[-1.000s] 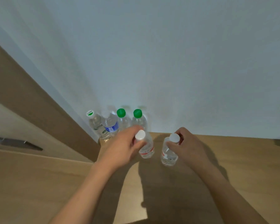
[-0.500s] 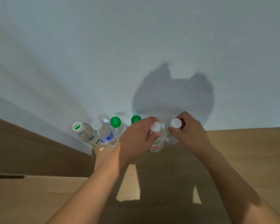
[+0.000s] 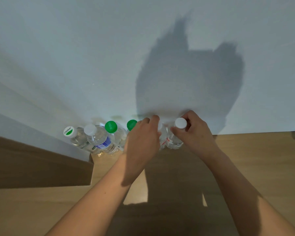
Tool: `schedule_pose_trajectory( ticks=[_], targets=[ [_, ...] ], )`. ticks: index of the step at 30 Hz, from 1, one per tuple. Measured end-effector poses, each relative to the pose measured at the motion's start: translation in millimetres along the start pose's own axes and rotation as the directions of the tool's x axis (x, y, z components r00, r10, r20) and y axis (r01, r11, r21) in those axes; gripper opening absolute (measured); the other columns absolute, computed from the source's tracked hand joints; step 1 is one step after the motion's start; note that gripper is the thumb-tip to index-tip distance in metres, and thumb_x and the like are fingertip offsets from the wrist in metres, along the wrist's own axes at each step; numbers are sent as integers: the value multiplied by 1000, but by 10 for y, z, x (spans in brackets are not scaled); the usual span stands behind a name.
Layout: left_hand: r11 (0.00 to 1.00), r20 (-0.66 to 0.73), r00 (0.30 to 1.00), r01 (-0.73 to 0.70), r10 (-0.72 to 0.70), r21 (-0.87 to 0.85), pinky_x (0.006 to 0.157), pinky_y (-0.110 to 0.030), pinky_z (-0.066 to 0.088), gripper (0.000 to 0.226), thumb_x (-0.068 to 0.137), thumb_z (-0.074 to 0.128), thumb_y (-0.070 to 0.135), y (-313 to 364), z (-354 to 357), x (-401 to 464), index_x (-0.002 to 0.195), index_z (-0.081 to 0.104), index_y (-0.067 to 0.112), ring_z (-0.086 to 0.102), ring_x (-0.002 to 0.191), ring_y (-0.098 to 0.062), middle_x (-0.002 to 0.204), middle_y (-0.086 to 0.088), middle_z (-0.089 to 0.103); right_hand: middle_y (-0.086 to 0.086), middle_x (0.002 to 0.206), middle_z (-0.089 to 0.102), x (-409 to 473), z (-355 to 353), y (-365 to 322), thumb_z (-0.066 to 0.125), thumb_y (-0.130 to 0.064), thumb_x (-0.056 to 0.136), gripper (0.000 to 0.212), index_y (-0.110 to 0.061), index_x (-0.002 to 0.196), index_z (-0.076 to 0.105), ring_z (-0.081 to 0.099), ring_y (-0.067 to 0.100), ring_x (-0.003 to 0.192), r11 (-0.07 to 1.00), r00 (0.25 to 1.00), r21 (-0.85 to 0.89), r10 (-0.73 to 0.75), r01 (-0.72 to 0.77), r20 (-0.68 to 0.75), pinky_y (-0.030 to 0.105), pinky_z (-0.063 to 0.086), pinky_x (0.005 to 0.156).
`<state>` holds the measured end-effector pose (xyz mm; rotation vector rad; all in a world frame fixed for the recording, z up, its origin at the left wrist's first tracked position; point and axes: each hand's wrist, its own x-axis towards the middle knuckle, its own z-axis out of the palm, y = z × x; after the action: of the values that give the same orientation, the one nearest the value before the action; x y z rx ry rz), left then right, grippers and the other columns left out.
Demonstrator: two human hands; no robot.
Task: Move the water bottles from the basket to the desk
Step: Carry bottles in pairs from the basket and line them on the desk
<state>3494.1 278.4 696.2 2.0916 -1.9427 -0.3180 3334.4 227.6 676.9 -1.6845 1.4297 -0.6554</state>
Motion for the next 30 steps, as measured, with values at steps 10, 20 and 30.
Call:
schedule_pose_trajectory(
  ticks=[10, 20, 30],
  targets=[
    [981, -34, 992, 126, -122, 145, 58, -32, 31, 26, 91, 57, 20, 133, -10, -45, 115, 47, 18, 64, 83, -32, 91, -6, 61, -10, 65, 52, -15, 105, 103, 75, -23, 83, 26, -16, 88, 50, 46, 0, 55, 996, 1000, 93, 14, -14, 1, 15, 38, 51],
    [987, -2, 987, 158, -158, 26, 59, -38, 42, 56, 89, 51, 7, 95, 118, -61, 140, 32, 22, 61, 81, -34, 89, -8, 60, -11, 72, 51, -9, 128, 49, 70, -34, 88, 26, -21, 102, 52, 50, 6, 66, 1000, 1000, -12, -4, 4, 5, 29, 41, 61],
    [999, -209, 977, 26, -34, -42, 79, -42, 48, 53, 91, 49, 6, 435, -211, -547, 142, 37, 8, 56, 98, -32, 118, -16, 53, -6, 119, 61, -608, -357, -85, 65, -32, 90, 53, -26, 140, 48, 60, 11, 104, 998, 998, -27, -64, 64, 8, 35, 50, 95]
  ],
)
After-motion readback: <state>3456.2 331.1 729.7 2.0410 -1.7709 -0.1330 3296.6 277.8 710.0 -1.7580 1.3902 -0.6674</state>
